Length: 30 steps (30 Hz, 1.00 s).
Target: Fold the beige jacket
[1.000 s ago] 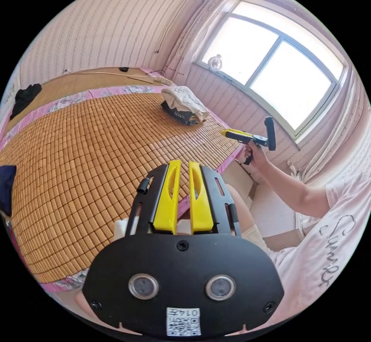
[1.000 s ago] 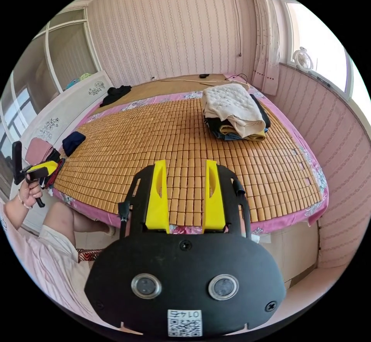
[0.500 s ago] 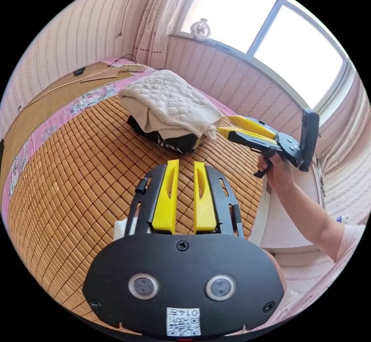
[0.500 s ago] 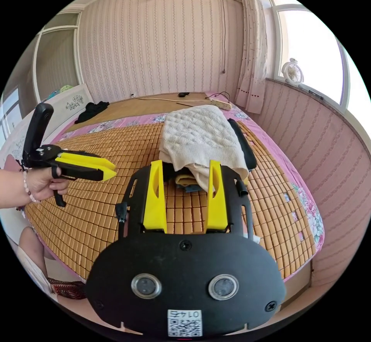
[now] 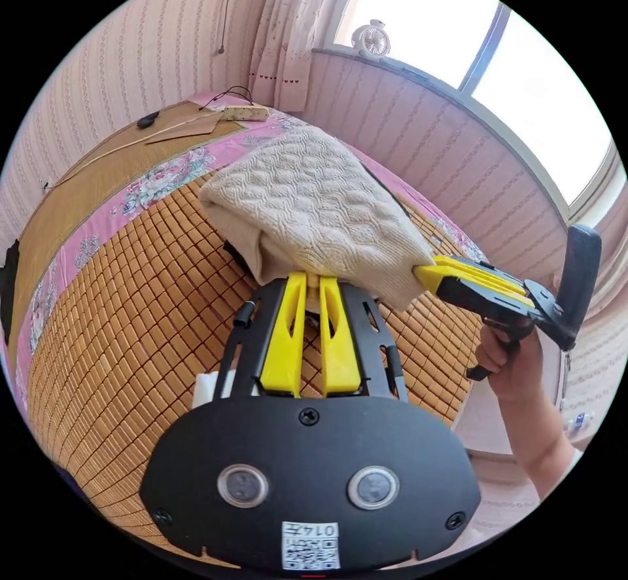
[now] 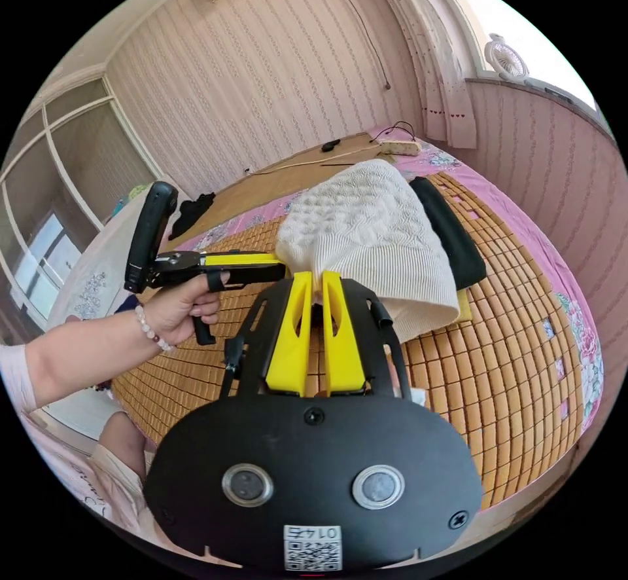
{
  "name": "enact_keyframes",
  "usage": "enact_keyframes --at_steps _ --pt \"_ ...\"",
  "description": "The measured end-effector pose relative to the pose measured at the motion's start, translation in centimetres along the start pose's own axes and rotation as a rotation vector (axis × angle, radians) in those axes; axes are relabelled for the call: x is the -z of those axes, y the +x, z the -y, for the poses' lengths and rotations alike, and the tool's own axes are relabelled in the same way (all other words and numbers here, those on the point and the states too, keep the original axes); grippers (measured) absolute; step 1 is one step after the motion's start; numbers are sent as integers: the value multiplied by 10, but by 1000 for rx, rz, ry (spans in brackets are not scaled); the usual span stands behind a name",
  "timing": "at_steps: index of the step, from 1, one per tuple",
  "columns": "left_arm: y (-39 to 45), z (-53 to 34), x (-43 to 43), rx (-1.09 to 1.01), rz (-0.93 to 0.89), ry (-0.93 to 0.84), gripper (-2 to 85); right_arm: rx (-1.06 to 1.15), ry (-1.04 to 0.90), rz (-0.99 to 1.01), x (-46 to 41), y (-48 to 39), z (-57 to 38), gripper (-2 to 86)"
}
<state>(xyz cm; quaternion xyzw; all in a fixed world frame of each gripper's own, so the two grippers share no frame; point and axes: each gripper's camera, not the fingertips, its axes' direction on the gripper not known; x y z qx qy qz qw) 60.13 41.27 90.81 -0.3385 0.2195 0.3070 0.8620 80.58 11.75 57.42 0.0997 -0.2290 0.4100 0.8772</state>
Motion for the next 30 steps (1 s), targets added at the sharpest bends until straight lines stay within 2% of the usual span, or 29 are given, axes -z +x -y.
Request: enact_keyframes --at_steps 4,9,14,18,20,21,24,26,28,29,30 --pt "-2 -19 65 40 19 84 22 81 23 130 36 -37 13 18" --pt "-21 -81 211 48 93 216 11 305 55 253 82 -145 29 14" --pt "-34 -137 346 7 283 234 1 323 102 466 99 -224 39 10" --pt "-32 -188 440 -80 395 306 -3 303 185 660 107 -266 10 8" --pt "-26 -208 464 -151 352 311 -5 298 206 692 107 -275 -18 7" --pt "-22 -225 477 -209 272 358 -8 299 212 681 106 -278 -41 8" --pt "-18 -266 479 -224 196 409 -9 338 204 507 98 -282 -109 10" --pt "-27 -293 450 -200 136 355 -10 287 130 411 80 -275 -150 12" --pt "-46 -324 402 -124 100 219 -10 205 -45 338 44 -260 -187 17" --pt "-61 -350 368 -59 107 114 -10 130 -247 271 11 -246 -208 21" --pt "-77 -379 340 10 101 16 -9 59 -370 232 -12 -231 -229 23"
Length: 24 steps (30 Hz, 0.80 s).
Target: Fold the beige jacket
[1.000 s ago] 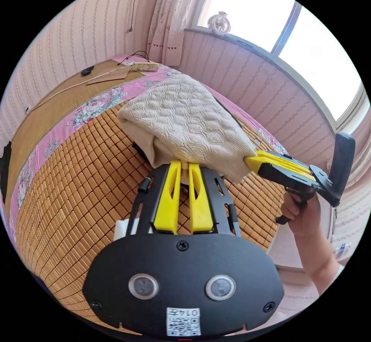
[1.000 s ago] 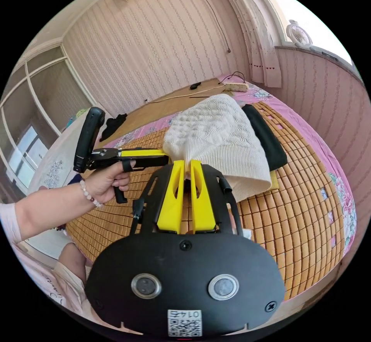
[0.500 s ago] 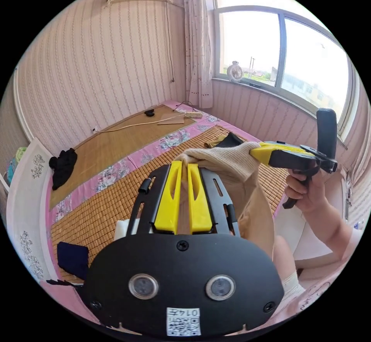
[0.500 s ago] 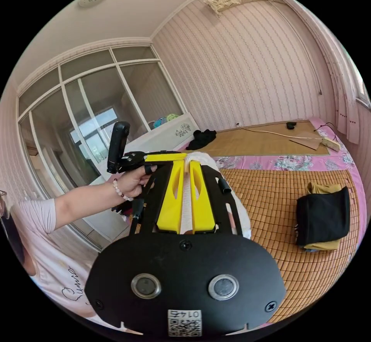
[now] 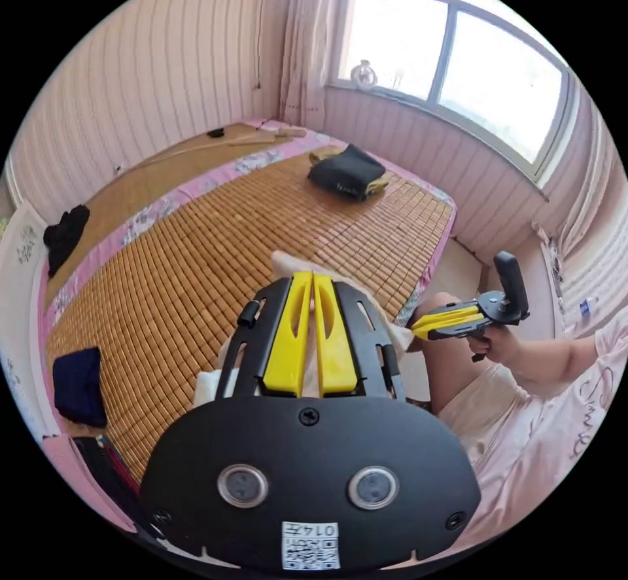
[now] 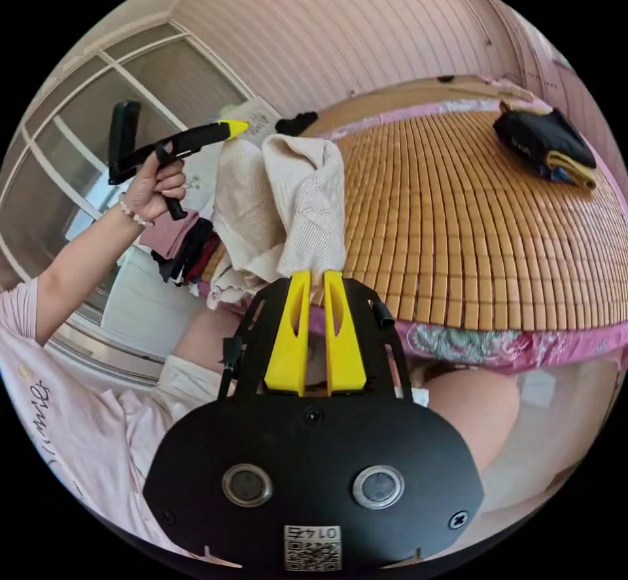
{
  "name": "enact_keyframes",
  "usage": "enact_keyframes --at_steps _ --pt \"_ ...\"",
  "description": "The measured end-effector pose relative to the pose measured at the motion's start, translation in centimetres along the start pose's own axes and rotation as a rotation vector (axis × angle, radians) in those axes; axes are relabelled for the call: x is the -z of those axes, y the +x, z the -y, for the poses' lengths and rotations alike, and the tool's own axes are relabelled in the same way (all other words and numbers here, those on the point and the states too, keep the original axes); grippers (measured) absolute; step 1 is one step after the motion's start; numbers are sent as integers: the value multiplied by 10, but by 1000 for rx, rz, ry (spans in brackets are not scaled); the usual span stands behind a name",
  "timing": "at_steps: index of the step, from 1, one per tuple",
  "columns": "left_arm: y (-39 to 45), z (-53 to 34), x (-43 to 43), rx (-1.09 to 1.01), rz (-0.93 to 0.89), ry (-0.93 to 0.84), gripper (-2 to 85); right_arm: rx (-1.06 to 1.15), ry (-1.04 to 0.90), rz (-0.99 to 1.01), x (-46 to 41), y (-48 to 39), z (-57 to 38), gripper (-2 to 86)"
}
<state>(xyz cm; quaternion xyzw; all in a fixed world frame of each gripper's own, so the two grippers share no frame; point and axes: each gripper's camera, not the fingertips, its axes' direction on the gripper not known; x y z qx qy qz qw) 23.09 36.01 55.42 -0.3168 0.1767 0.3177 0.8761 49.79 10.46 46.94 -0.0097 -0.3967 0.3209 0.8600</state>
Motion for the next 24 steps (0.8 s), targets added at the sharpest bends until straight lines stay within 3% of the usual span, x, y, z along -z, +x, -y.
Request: enact_keyframes --at_steps 2,6,11,18,22,24 --pt "-20 -45 -19 111 -17 -61 -9 -73 -69 -11 -15 15 -13 28" --pt "-49 -139 6 282 -70 -11 -1 57 24 26 -5 3 6 43" --pt "-57 -202 35 315 17 -42 59 63 -54 -56 -32 -3 55 89" --pt "-50 -221 22 290 72 7 112 -160 28 -220 -53 25 73 101" --pt "-69 -212 -12 432 -8 -11 124 -219 -179 -127 -99 44 87 60" --pt "-82 -209 -30 505 -62 -90 69 -197 -206 -109 -110 42 92 30"
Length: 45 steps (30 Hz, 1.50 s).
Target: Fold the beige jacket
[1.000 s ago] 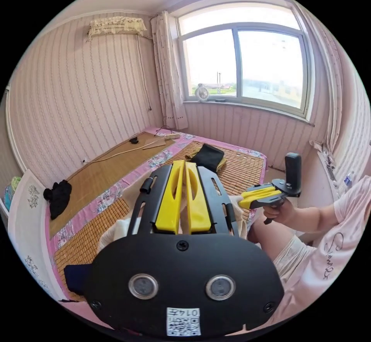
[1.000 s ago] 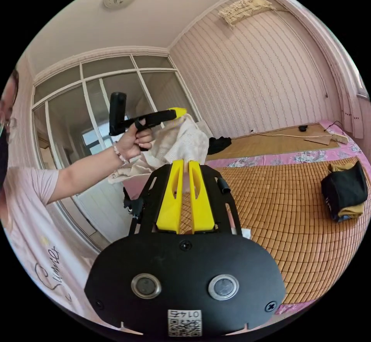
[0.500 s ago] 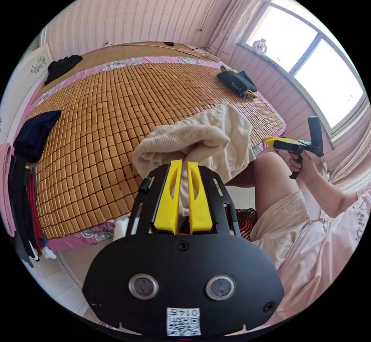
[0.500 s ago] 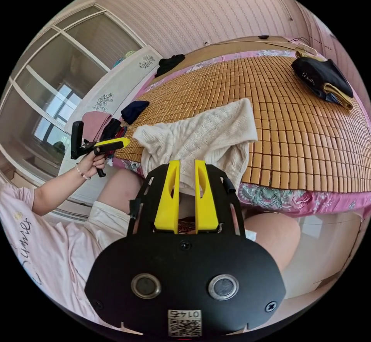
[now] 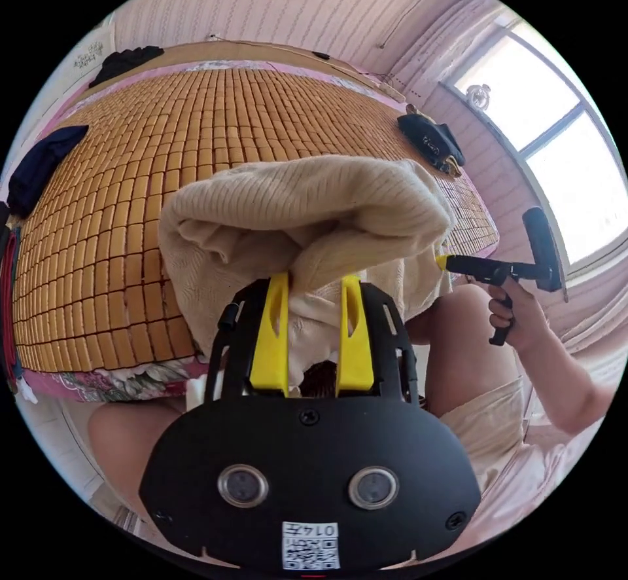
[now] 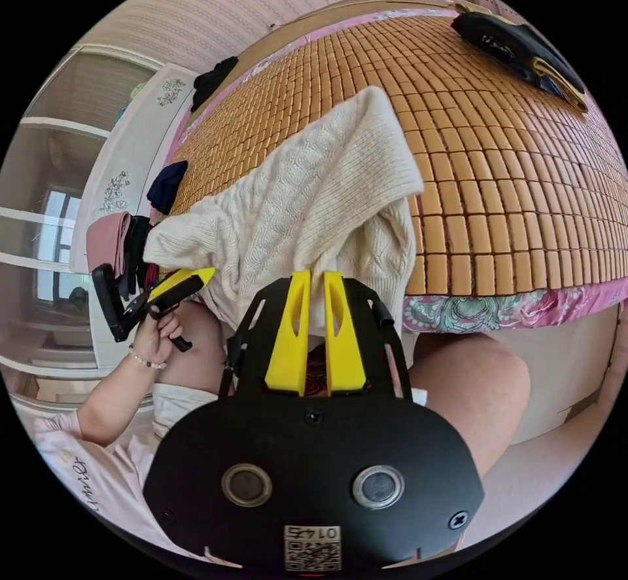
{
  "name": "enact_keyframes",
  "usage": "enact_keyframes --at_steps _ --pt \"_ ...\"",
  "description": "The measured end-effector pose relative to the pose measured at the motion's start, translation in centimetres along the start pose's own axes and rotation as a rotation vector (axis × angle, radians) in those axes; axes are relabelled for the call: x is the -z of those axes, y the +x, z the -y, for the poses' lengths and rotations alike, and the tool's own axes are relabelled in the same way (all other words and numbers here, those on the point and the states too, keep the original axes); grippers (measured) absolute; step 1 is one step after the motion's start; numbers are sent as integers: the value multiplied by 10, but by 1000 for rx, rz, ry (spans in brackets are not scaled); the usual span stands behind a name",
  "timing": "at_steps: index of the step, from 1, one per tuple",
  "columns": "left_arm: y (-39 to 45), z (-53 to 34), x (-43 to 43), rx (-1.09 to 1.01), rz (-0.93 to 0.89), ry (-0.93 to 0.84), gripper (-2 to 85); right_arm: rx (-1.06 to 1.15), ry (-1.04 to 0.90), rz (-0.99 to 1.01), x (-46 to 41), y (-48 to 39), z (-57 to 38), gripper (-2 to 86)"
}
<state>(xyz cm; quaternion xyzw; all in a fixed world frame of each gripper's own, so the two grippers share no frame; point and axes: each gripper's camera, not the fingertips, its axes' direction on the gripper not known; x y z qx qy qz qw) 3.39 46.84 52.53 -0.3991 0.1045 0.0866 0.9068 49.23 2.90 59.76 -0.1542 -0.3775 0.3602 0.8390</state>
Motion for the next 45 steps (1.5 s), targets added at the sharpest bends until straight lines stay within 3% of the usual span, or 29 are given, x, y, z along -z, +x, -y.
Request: enact_keyframes --at_steps 5,10,14,17,20,22,24,29,32,36,40,42,45 --pt "-18 -6 41 -14 -54 66 14 194 74 -13 46 -22 12 14" --pt "-36 -2 136 -118 -113 299 11 324 214 204 126 -29 57 16" --pt "-70 75 184 5 -23 472 41 238 341 489 146 -32 145 54" --pt "-94 110 197 132 58 506 59 123 464 505 130 -22 197 84" --pt "-89 102 209 41 241 535 60 98 526 596 120 -19 200 94" --pt "-84 87 203 -45 258 507 59 238 431 542 105 -39 188 93" --pt "-74 64 180 -167 246 415 59 459 252 279 57 -82 152 93" --pt "-48 18 128 -255 141 235 61 876 -20 56 -61 -165 94 92" --pt "-22 1 90 -321 198 82 64 911 -195 -174 -129 -177 96 25" --pt "-19 1 64 -285 127 -4 82 858 -165 -79 -111 -166 111 2" --pt "-6 13 59 -291 123 73 88 746 58 -49 -43 -129 121 3" --pt "15 30 47 -341 117 101 94 507 292 42 22 -82 128 4" --pt "39 53 9 -434 90 -50 91 306 578 71 96 -25 112 4"
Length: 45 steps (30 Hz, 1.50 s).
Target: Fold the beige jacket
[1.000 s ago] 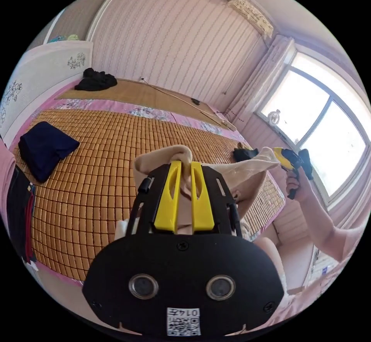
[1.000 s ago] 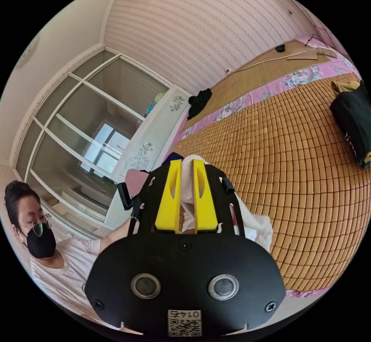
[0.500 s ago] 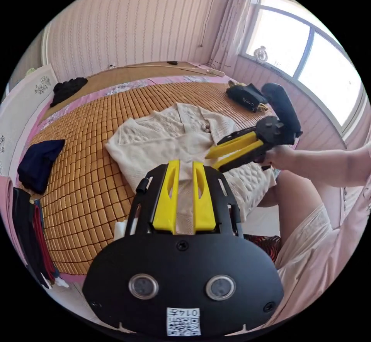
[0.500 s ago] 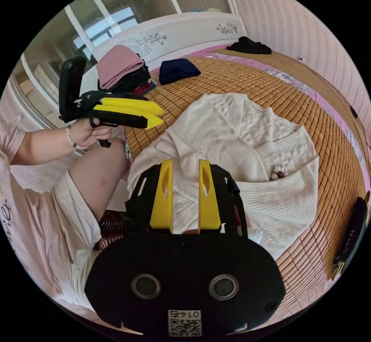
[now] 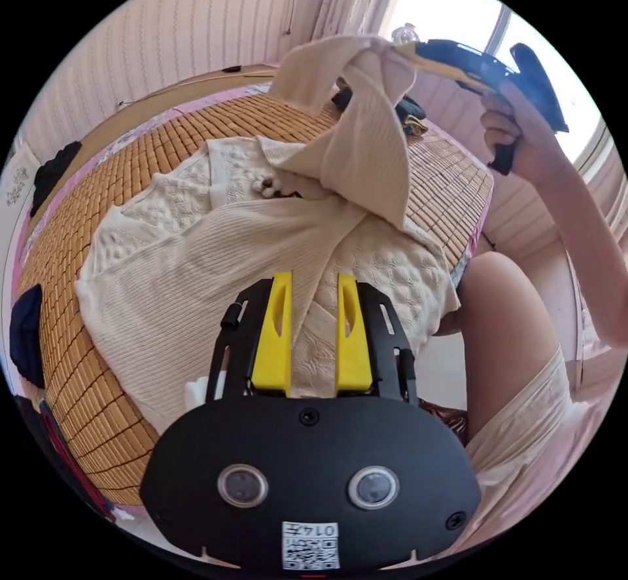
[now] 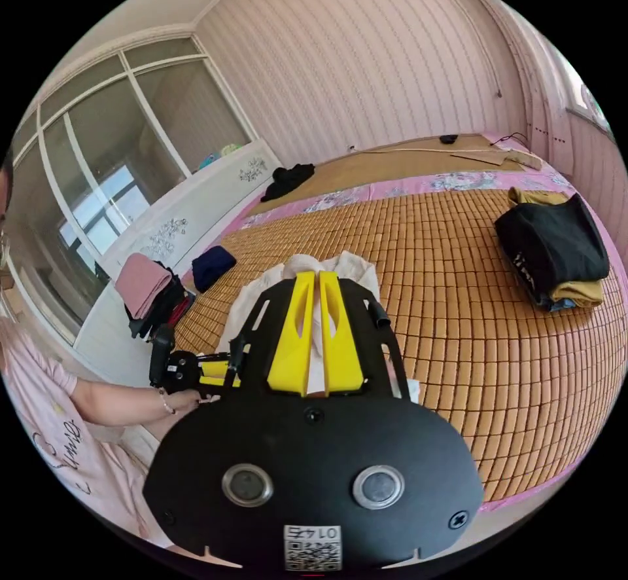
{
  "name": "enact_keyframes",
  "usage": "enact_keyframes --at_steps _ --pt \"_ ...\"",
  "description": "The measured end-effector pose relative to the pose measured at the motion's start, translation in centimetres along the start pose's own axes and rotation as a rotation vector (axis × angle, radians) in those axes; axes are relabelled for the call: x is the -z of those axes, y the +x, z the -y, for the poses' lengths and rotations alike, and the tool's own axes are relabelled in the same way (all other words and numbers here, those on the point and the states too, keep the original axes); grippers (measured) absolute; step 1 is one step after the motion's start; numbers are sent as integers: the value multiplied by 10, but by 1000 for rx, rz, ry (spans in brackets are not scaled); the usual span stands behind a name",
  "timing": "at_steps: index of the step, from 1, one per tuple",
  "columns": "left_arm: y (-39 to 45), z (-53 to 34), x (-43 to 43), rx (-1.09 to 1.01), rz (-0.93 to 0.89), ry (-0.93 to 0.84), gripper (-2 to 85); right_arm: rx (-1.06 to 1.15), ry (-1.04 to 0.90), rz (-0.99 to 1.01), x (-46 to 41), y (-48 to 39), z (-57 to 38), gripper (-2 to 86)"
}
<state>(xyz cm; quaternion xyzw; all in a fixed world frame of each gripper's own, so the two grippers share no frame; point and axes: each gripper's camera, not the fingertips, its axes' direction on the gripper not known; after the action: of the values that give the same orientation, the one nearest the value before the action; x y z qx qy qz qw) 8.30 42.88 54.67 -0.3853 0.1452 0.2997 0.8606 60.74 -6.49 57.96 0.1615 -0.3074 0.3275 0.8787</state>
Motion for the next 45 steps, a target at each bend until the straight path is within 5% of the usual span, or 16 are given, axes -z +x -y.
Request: enact_keyframes --at_steps 2,7,13,18,23,26,29,35,38,45 --pt "9 10 -20 -90 73 -121 66 -50 92 -108 41 22 -2 4" --pt "3 -2 11 -183 152 -62 -4 -209 16 -301 100 81 -20 1" --pt "-86 -75 101 159 69 163 -9 -329 53 -319 115 97 -59 -2" --pt "-173 -198 188 721 375 270 -4 -256 -76 -168 44 77 -48 -2" --pt "-200 -265 215 951 485 211 1 -26 -264 -52 -56 21 -15 -4" --pt "-189 -254 226 892 616 270 -3 127 -373 31 -118 -19 3 2" --pt "-193 -220 211 763 481 348 16 240 -453 2 -172 -51 21 46" --pt "-245 -123 99 616 346 149 63 294 -564 -266 -273 -68 61 129" --pt "-278 -92 33 613 243 -68 59 288 -581 -421 -312 -58 70 124" --pt "-297 -45 0 526 349 -43 -8 214 -651 -513 -352 -25 84 12"
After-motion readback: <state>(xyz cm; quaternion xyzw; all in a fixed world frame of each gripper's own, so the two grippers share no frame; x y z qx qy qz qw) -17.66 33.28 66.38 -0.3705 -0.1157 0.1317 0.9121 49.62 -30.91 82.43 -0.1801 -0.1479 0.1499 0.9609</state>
